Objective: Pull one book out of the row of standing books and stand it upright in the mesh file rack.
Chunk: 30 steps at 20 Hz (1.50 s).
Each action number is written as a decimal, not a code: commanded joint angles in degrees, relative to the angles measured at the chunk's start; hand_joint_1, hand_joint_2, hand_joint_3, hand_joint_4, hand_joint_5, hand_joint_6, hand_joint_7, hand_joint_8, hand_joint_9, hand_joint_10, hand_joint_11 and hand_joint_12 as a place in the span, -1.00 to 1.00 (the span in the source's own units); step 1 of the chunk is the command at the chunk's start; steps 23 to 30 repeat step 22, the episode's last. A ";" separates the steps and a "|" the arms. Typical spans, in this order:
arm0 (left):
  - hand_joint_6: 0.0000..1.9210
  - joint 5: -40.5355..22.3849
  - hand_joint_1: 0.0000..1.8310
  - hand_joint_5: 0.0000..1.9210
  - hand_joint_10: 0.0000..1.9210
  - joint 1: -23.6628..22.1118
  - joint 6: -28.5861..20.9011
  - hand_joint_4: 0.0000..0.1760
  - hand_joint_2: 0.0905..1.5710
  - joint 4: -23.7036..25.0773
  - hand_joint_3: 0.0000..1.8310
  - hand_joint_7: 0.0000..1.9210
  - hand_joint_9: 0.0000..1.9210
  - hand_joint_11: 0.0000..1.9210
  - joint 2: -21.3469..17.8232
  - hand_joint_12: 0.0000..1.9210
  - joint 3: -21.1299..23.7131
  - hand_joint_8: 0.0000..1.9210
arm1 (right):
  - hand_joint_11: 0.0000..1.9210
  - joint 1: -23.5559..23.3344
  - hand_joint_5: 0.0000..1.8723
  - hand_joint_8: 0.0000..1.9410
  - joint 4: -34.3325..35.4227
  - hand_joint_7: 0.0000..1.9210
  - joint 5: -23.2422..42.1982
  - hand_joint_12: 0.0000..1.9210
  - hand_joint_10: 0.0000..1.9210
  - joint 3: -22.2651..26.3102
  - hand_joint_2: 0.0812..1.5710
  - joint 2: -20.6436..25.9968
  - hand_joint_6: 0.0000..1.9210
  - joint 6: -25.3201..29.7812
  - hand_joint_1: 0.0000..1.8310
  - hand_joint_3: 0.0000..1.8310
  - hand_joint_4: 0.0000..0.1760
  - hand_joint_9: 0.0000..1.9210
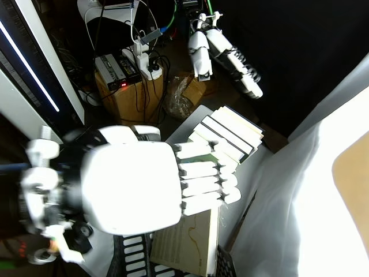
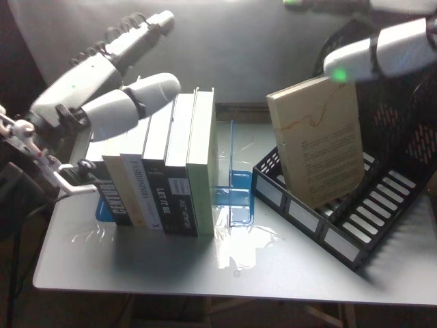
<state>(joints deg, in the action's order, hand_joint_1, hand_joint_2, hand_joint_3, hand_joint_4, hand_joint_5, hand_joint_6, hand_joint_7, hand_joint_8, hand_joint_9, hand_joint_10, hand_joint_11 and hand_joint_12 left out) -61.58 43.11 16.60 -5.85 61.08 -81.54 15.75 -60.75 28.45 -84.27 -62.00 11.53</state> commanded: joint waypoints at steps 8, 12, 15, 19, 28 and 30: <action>-1.00 -1.09 -0.99 -1.00 -1.00 -2.66 -2.96 -0.79 0.71 6.37 -1.00 -1.00 -1.00 -1.00 1.99 -1.00 -1.10 -1.00 | -1.00 7.39 -1.00 -1.00 18.64 -1.00 8.81 -1.00 -1.00 6.07 0.65 4.67 -1.00 -11.24 -0.78 -0.98 -0.28 -1.00; -1.00 -0.66 -0.99 -1.00 -1.00 -2.83 -3.53 -0.65 0.70 7.49 -1.00 -1.00 -1.00 -1.00 2.55 -1.00 -1.13 -1.00 | -1.00 9.74 -1.00 -1.00 21.38 -1.00 10.20 -1.00 -1.00 6.82 0.67 5.36 -1.00 -11.99 -0.91 -0.99 -0.25 -1.00; -1.00 -0.35 -1.00 -1.00 -1.00 -2.50 -4.04 -0.33 0.67 7.89 -1.00 -1.00 -1.00 -1.00 3.01 -1.00 -1.35 -1.00 | -1.00 11.63 -1.00 -1.00 22.91 -1.00 11.53 -1.00 -1.00 6.98 0.70 5.26 -1.00 -12.00 -1.00 -0.98 -0.15 -1.00; -1.00 -0.35 -1.00 -1.00 -1.00 -2.40 -4.39 -0.36 0.68 8.08 -1.00 -1.00 -1.00 -1.00 3.11 -1.00 -1.31 -1.00 | -1.00 12.61 -1.00 -1.00 24.22 -1.00 12.69 -1.00 -1.00 7.02 0.71 5.05 -1.00 -12.22 -0.98 -0.99 -0.06 -1.00; -1.00 -0.32 -1.00 -1.00 -1.00 -2.11 -4.57 -0.40 0.68 8.14 -1.00 -1.00 -1.00 -1.00 3.22 -1.00 -1.31 -1.00 | -1.00 13.44 -1.00 -1.00 25.09 -1.00 13.33 -1.00 -1.00 7.02 0.67 4.71 -1.00 -12.57 -0.95 -1.00 0.21 -1.00; -1.00 -0.32 -1.00 -1.00 -1.00 -2.11 -4.57 -0.40 0.68 8.14 -1.00 -1.00 -1.00 -1.00 3.22 -1.00 -1.31 -1.00 | -1.00 13.44 -1.00 -1.00 25.09 -1.00 13.33 -1.00 -1.00 7.02 0.67 4.71 -1.00 -12.57 -0.95 -1.00 0.21 -1.00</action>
